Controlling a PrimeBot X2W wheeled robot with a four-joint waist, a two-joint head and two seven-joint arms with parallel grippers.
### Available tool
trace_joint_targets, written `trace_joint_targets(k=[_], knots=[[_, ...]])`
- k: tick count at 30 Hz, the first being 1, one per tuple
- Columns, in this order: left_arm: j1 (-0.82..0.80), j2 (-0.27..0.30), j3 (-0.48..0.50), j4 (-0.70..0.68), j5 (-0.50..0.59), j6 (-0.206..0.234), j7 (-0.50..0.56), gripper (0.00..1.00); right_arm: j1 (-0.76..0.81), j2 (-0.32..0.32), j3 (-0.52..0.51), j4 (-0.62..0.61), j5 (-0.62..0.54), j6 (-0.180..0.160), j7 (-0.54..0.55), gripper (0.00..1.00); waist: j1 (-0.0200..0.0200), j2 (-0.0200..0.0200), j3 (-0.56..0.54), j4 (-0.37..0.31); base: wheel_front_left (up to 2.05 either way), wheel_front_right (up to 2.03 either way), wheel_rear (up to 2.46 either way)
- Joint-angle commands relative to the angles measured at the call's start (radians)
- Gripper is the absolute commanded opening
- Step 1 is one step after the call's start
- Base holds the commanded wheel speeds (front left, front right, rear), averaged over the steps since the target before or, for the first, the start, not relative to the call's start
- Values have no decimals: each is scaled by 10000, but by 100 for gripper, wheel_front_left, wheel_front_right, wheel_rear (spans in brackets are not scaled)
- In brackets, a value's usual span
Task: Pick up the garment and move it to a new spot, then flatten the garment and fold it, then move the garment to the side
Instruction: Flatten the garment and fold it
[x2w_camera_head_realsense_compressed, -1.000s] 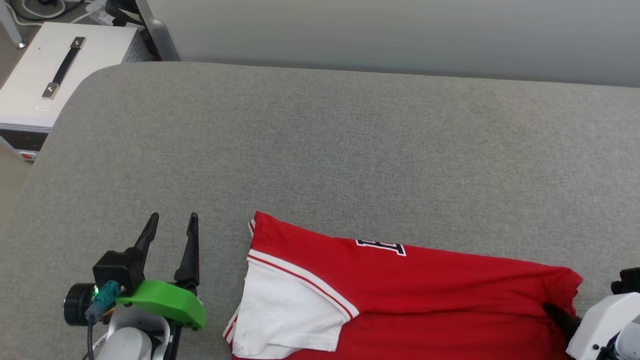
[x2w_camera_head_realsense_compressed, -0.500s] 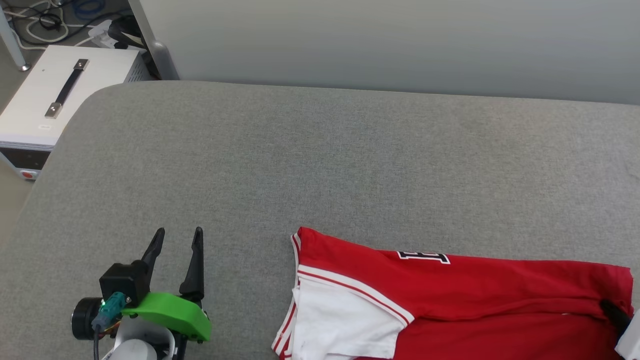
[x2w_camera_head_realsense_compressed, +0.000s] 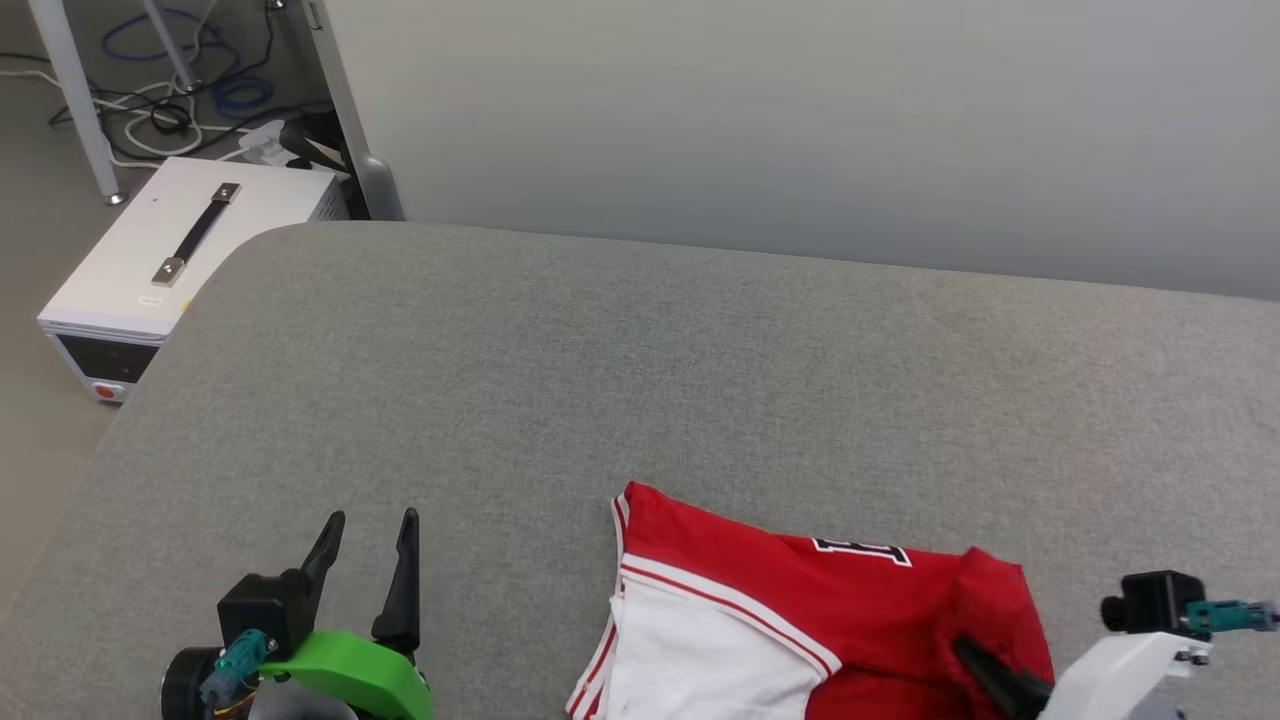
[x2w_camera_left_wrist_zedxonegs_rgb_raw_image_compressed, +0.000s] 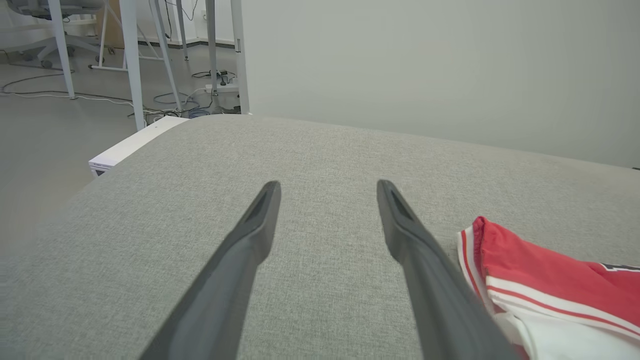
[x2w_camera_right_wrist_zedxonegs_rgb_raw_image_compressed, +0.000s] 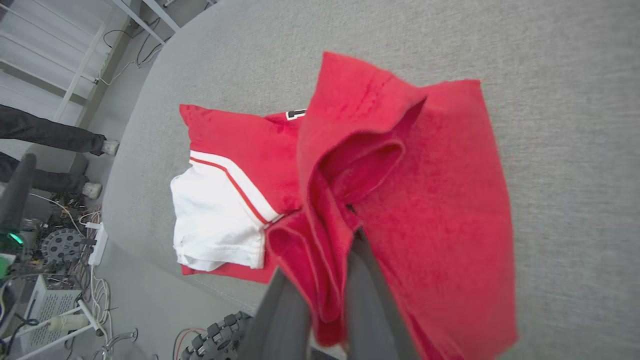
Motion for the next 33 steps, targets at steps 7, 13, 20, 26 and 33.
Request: trace_joint_targets(k=[7,13,20,26,33], knots=[[97,-124,184,65,100,-160,-57,100,-194,1072,646,-237,229,-6,319,0,0,0,-40,461,0,0,0],[31,-185,298,43,174,-203,-57,100,-507,1131,1705,258,1562,-6,-310,0,0,0,92,734,0,0,0],[-196,-314,371,79,267,-264,-57,100,-1625,1134,2609,1473,2071,-6,-1274,0,0,0,358,1022,0,0,0],[-403,-452,342,133,358,-319,-57,100,-2468,1135,2930,2698,2210,-6,-1789,0,0,0,605,1270,0,0,0],[-467,-537,432,193,427,-370,-57,100,-3164,1135,3408,4133,2481,-6,-2495,0,0,0,754,1470,0,0,0]])
